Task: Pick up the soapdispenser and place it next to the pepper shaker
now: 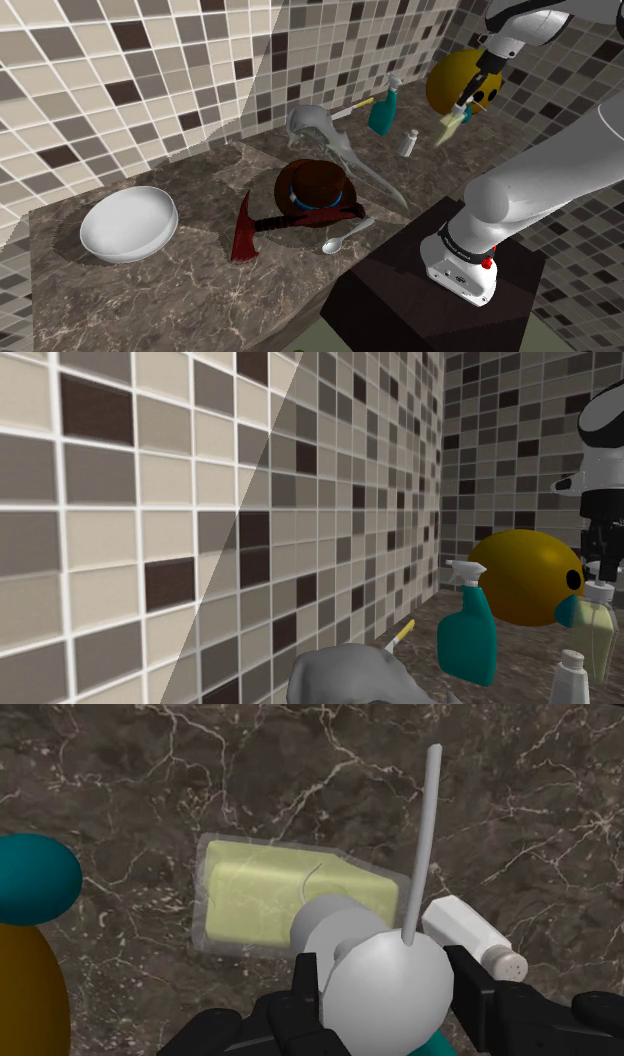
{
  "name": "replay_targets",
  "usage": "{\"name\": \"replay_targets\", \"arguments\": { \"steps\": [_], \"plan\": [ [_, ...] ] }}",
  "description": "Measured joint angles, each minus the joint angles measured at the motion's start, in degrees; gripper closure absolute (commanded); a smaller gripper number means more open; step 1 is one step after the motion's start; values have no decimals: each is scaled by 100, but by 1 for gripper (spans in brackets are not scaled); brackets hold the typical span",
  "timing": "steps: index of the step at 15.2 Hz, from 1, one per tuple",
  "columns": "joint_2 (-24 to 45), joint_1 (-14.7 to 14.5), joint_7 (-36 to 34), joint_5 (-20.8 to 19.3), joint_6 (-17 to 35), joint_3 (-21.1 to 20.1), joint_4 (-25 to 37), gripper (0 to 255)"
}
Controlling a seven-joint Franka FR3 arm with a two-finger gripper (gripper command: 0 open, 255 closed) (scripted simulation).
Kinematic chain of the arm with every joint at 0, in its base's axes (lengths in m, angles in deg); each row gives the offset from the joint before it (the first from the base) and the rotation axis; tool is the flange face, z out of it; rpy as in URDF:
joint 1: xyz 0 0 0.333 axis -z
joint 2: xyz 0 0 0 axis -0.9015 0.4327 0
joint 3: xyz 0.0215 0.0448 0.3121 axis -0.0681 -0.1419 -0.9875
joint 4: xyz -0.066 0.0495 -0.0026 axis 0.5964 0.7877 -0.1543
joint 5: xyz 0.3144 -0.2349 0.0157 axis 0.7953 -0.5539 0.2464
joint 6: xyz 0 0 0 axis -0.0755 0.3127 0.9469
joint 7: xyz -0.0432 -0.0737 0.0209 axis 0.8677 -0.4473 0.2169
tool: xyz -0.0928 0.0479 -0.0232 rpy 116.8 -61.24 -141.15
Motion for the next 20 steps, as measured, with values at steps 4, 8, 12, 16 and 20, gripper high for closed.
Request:
{"name": "replay_targets", "arguments": {
  "steps": [4,8,12,16,20],
  "plan": [
    [29,-3,24,23,100,9,-57,255],
    [31,-1,30,25,111,11,-59,0],
    [44,2,36,23,112,16,-70,0],
    [40,-3,15,19,-123,9,167,0],
    [-85,21,-29,-55,-581,-1,519,0]
  ]
}}
